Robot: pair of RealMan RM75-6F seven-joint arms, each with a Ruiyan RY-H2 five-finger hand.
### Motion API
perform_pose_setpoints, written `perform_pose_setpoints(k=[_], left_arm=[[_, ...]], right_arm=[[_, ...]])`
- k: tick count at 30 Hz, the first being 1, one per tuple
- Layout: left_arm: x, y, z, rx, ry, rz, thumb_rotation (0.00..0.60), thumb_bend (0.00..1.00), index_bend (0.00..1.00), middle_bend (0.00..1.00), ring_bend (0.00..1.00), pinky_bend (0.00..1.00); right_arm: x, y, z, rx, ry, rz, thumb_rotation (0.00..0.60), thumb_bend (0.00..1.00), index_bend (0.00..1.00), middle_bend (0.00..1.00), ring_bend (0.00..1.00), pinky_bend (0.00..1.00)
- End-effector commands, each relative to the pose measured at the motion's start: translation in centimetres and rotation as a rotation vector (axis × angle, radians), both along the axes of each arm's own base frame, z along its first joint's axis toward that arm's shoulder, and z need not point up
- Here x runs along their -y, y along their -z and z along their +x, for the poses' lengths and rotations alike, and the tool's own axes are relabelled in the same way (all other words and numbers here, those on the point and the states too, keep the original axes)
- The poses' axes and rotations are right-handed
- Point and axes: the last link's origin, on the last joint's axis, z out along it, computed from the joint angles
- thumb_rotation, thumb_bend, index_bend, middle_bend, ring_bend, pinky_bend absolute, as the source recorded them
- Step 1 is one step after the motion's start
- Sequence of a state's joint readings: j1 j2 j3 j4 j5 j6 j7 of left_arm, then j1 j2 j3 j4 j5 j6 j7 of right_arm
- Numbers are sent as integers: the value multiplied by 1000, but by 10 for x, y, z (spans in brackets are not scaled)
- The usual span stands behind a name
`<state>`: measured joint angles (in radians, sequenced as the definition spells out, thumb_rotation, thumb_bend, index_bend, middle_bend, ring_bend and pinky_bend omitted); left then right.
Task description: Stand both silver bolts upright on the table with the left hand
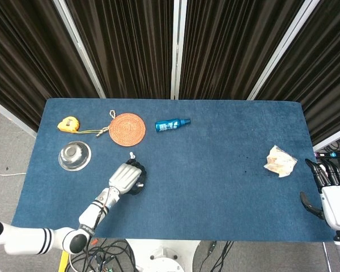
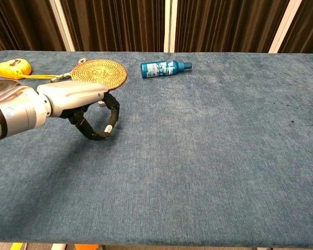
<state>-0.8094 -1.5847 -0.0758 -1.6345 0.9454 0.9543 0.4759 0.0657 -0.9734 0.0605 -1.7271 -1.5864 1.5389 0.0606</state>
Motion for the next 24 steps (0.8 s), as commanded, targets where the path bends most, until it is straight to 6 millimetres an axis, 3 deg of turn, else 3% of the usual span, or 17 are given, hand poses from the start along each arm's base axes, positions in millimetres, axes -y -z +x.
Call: perform_pose_setpoints(k=[1, 24], left_arm=[[-1, 0, -1, 1, -4, -2, 591, 349, 540, 321, 194, 145], [-3, -5, -8, -7, -25, 2, 588, 349, 497, 310, 195, 109]], right_arm=[[0, 0, 0, 0, 1, 0, 600, 299, 24, 157, 0, 0], [0, 0, 1, 2, -3, 2, 600, 299, 24, 163, 0, 0]])
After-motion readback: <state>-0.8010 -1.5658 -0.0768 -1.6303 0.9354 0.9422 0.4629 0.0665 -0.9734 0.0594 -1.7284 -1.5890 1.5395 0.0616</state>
